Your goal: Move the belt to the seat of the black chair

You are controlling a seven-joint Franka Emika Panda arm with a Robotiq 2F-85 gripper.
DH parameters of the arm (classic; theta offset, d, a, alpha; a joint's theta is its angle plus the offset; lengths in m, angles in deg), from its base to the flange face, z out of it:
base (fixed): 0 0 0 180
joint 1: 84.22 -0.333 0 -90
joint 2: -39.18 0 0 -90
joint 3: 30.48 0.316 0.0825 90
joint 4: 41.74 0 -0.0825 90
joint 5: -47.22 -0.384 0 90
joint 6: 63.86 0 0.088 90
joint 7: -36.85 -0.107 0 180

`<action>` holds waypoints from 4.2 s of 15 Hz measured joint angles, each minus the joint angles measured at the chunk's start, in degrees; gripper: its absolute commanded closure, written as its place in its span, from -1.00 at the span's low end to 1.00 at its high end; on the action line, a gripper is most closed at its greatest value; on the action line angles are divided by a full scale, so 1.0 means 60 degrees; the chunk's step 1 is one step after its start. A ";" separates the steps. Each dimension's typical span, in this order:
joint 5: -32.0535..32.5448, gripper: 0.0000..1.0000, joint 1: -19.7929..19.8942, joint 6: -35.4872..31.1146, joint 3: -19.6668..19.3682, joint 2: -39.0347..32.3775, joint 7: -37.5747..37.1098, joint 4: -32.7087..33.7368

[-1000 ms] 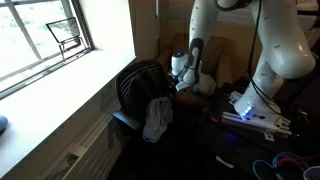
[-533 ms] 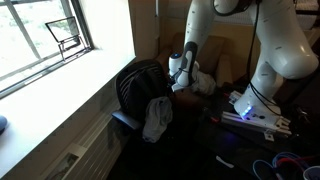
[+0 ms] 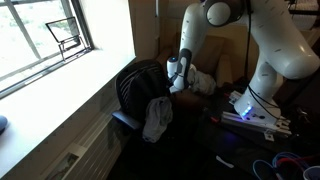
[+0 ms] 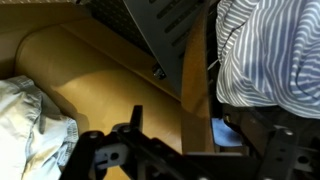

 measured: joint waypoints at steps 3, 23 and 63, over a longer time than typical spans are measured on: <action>-0.0747 -1.00 0.0167 -0.0023 0.0143 -0.0081 -0.0149 0.0140; -0.1278 1.00 -0.0005 0.0187 -0.0108 -0.0703 -0.0518 0.0687; 0.3355 0.98 -1.8182 -0.2124 -1.8811 0.2680 -0.1465 -0.3681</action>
